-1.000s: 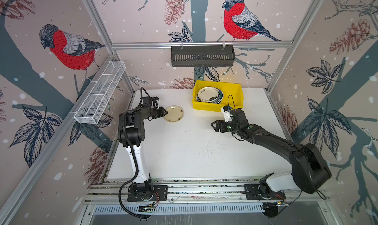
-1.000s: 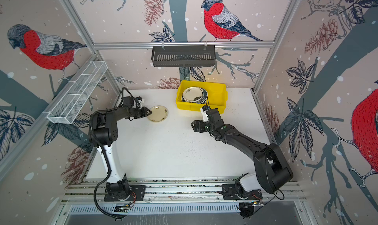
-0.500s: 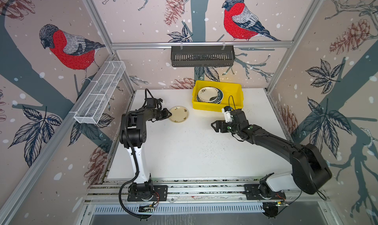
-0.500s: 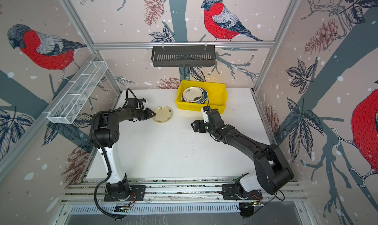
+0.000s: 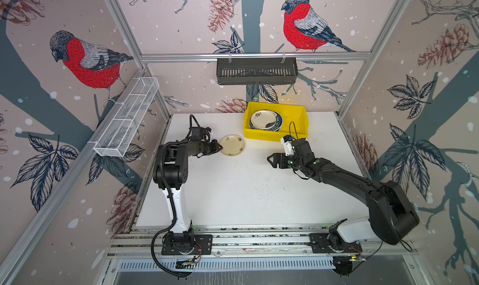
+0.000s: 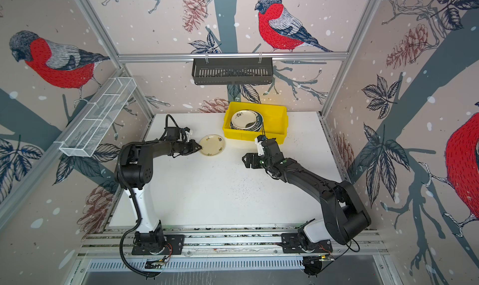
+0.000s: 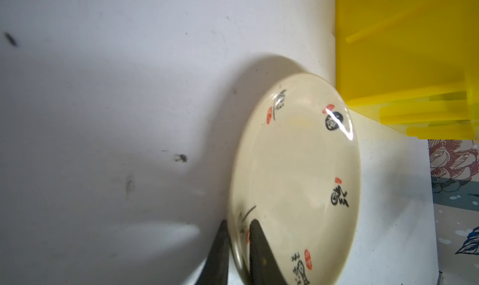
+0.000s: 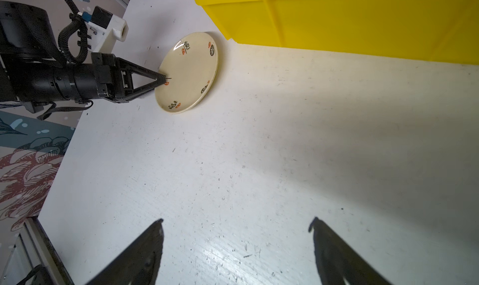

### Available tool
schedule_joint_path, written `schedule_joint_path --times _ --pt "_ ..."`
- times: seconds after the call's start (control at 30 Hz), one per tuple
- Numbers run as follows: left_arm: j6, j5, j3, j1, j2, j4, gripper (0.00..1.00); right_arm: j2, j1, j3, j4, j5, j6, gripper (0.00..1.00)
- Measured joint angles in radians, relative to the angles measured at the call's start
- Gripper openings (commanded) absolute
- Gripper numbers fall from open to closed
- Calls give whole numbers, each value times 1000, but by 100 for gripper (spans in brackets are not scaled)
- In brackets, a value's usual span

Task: Place the plates into the plastic bin on the countertop
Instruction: Pick up the plate from the top-center of the table.

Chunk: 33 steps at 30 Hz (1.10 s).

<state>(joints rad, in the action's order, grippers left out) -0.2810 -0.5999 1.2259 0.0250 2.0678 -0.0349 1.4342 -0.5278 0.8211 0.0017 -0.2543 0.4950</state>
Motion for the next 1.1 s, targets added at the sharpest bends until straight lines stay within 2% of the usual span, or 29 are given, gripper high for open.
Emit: schedule_joint_path --times 0.1,0.3,0.63,0.73,0.83,1.1 --pt "-12 -5 -6 4 -1 7 8 0 0 1 1 -7 4 89" --pt "-56 -39 -19 17 -1 26 0 5 0 1 3 -8 11 90" --pt "-87 -63 -45 27 -7 60 0 15 0 18 2 -14 27 90" --pt "-101 -79 -72 31 -26 75 0 19 0 18 3 -25 32 92" --pt "-125 -91 -117 32 -63 101 0 14 -10 18 8 -18 32 99" --pt "-221 -137 -195 51 -203 220 0 -25 -55 30 0 59 27 99"
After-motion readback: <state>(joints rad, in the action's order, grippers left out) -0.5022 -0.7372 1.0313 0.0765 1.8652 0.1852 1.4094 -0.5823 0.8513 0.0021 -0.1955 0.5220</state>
